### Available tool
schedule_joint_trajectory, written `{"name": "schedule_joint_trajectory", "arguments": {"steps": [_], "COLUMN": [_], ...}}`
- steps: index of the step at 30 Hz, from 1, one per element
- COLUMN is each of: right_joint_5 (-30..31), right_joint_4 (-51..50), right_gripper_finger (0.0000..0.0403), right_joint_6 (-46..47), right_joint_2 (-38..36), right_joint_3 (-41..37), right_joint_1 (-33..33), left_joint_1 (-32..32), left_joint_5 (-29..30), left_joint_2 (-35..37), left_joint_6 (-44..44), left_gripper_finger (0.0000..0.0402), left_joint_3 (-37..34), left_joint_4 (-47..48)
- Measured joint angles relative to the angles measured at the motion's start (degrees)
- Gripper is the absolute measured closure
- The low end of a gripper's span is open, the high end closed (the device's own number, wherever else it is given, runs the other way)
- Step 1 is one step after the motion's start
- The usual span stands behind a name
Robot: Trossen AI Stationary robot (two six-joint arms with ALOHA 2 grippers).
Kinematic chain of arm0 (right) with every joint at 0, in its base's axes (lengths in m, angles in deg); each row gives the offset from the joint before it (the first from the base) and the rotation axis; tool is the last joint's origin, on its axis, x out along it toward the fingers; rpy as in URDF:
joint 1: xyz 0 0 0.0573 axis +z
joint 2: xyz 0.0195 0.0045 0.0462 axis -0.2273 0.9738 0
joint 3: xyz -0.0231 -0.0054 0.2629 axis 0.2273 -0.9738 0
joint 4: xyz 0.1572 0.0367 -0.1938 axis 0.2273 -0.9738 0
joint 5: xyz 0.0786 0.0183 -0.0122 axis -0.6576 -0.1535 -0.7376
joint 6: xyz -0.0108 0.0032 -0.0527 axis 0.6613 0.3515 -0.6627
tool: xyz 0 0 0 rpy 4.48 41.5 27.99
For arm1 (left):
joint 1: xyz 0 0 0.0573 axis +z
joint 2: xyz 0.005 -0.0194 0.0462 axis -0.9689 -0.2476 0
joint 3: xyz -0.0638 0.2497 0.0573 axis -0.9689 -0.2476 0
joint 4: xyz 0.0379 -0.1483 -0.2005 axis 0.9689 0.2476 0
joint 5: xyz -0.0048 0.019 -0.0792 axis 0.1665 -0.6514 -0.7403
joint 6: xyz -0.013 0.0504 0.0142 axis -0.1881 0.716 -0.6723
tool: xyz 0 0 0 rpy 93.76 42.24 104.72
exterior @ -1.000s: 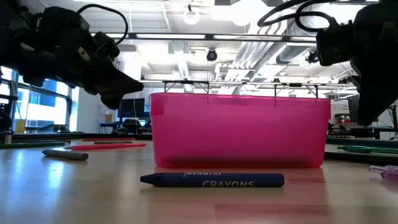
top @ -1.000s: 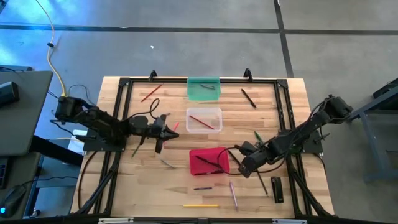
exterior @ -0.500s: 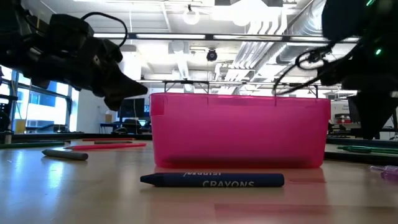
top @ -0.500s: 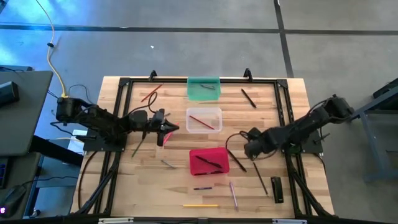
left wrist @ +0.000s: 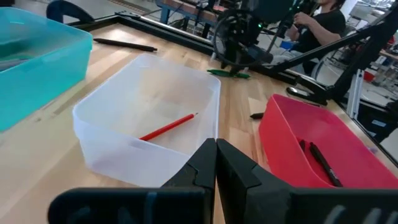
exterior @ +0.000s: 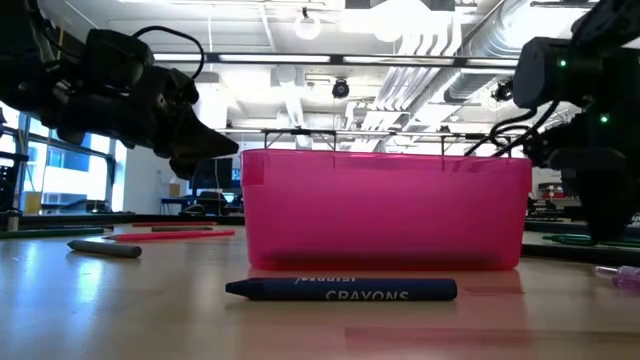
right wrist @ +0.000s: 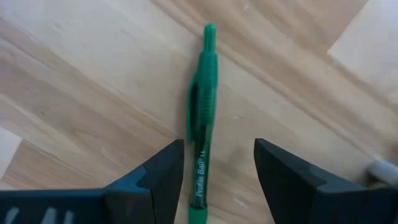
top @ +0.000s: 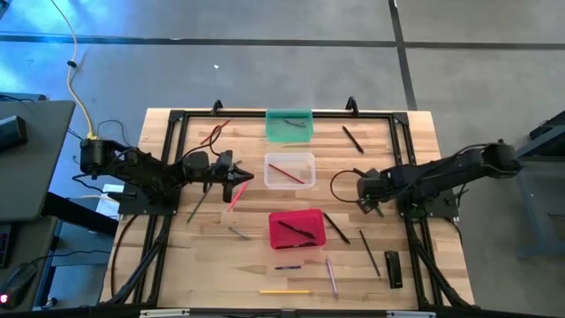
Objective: Sort crayons/erasers/pens/pencils in bins
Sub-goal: Put the green pen into the red bin
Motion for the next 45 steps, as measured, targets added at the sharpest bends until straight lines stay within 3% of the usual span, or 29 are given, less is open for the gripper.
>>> {"name": "schedule_joint_trajectory", "arguments": {"steps": [5,13,17,29,37,45], "right_joint_5": [-0.5,-0.8,-1.6,3.9,5.2,-2.3], "right_joint_4": [2.3,3.0,2.3,11.7,14.8,14.7], "right_gripper_finger": [0.0235,0.0349,0.0387,0.0389,0.0389,0.0389], "right_joint_6": [-1.2,-2.2,-5.5,-17.8,-27.7,-32.7], "right_joint_2": [-0.1,-0.1,0.2,1.4,18.0,34.8], "right_joint_3": [-1.7,-2.3,-0.2,18.1,34.5,48.1], "right_joint_1": [0.0,0.0,0.0,3.8,9.9,10.9], "left_joint_1": [0.0,0.0,1.0,4.4,4.4,4.4], "left_joint_5": [0.0,0.2,0.9,0.2,0.4,0.4], "left_joint_2": [0.0,0.0,0.0,0.0,0.0,0.0], "left_joint_6": [-0.2,-0.5,1.1,1.3,2.9,3.8], "left_gripper_finger": [0.0401,0.0402,0.0402,0.0402,0.0401,0.0401], "left_joint_3": [0.0,0.0,-0.5,-5.2,-5.2,-5.2], "left_joint_4": [0.0,0.0,-0.3,-10.0,-10.1,-9.7]}}
